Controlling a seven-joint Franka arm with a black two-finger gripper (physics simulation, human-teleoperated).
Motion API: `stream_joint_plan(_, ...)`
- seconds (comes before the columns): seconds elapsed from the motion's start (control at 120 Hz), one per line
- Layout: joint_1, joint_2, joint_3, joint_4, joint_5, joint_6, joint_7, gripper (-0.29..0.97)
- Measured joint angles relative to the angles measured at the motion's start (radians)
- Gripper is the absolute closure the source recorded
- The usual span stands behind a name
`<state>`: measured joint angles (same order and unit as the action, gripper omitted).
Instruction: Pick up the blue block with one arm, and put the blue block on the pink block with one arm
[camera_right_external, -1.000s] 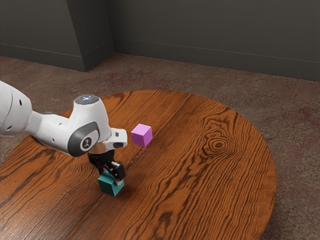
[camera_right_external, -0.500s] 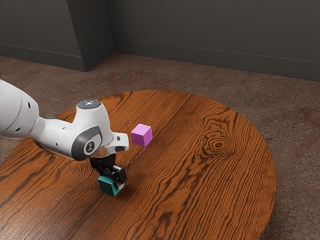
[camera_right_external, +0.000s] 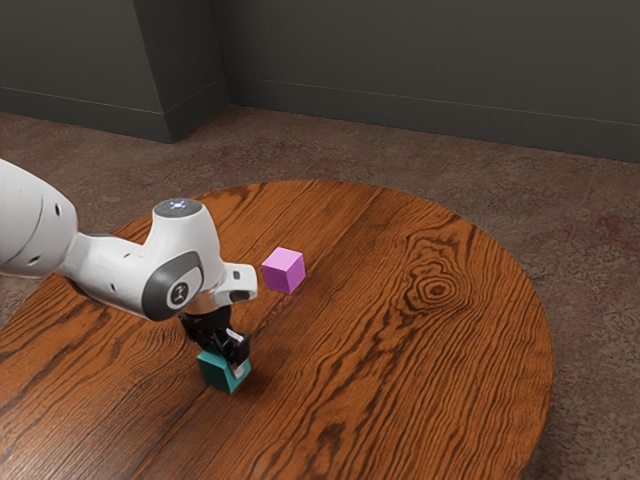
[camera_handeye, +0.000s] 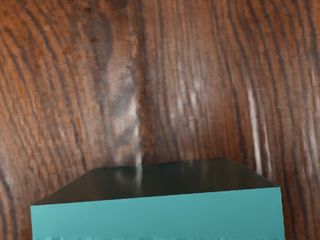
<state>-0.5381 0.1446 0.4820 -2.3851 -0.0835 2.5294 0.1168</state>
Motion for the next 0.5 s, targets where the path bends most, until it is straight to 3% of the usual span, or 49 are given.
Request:
stream_joint_plan(0.1,-0.116,-0.012,0.134,0.002,0.008,-0.001,-0.01,0.36)
stream_joint_plan(0.175,-0.146,-0.022,0.175,0.011,0.011,-0.005,-0.017,0.37)
stream_joint_plan(0.375,-0.114,0.008,0.188,0.193,-0.007,-0.092,-0.034,0.38)
stream_joint_plan(0.5,-0.046,0.122,0.175,0.379,-0.049,-0.191,-0.039,0.37)
